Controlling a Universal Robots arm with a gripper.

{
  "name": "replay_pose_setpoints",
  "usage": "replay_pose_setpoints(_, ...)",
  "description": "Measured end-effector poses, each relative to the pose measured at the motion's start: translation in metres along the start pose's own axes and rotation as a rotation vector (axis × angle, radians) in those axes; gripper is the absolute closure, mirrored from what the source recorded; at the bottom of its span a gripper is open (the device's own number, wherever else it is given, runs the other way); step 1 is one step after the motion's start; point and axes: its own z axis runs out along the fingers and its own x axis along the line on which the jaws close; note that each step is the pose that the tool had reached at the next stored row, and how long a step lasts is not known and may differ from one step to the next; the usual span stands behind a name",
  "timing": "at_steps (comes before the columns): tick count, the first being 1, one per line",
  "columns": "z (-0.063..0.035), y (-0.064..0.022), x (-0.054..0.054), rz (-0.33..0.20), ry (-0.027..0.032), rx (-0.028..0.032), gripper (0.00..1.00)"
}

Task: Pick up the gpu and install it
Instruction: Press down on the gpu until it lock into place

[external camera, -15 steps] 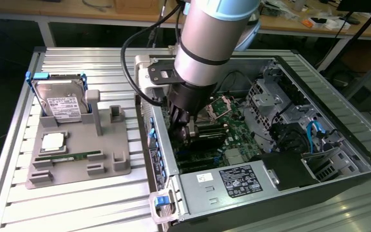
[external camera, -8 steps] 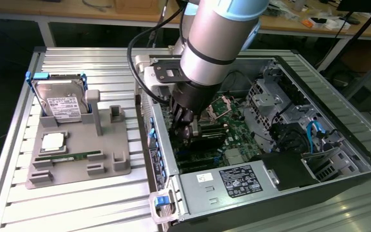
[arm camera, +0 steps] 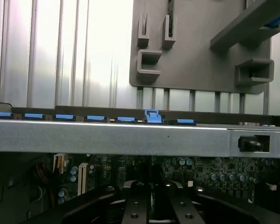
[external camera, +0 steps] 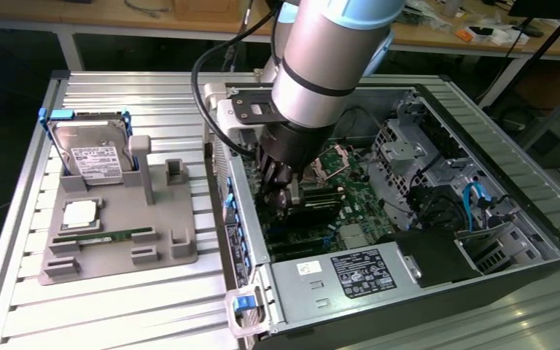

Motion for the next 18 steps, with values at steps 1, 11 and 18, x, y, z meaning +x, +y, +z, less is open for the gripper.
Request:
replay_pose_setpoints(1,0.0,0.0,0.0,0.0,0.0,0.0009,0.84)
replay_pose_setpoints(11,0.0003,-0.0046,0.0003,0.0,0.0004,0.0026,0.84)
replay_pose_setpoints(18,0.0003,-0.0079,0.0004,0.0,0.0004,0.0042,0.84)
